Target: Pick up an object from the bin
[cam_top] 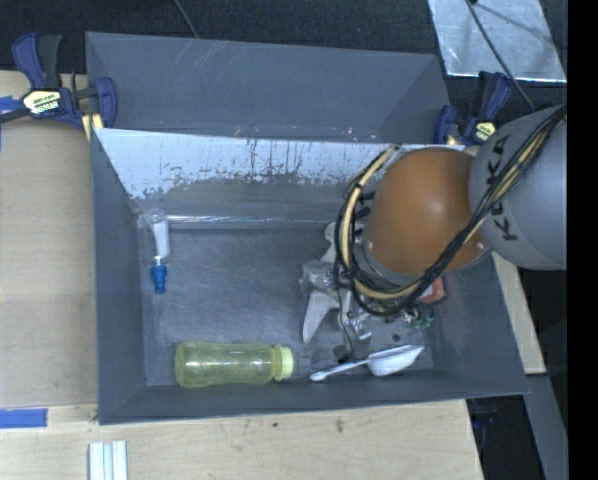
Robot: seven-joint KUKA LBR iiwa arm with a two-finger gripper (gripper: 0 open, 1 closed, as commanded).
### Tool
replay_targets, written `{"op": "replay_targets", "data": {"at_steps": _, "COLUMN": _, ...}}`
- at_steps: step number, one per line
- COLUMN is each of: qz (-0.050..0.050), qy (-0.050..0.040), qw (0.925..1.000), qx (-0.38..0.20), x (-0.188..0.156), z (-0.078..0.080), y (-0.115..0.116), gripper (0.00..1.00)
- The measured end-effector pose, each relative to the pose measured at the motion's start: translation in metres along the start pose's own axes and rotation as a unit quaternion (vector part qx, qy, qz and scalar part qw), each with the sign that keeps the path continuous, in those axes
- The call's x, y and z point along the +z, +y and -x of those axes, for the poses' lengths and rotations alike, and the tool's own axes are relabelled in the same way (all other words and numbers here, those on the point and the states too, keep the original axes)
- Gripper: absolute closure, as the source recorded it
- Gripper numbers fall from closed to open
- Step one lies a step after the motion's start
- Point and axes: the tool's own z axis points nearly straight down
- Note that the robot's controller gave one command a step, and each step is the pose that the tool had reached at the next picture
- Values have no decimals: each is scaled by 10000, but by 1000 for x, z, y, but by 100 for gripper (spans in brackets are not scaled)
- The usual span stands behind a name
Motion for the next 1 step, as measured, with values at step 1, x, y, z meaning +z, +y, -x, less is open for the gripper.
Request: {"op": "replay_targets", "data": {"at_steps": 1, "qz": -10, "qy": -19, "qw": 9997, "qx": 260, "x": -62, "z": -3, "y": -38, "gripper": 0}}
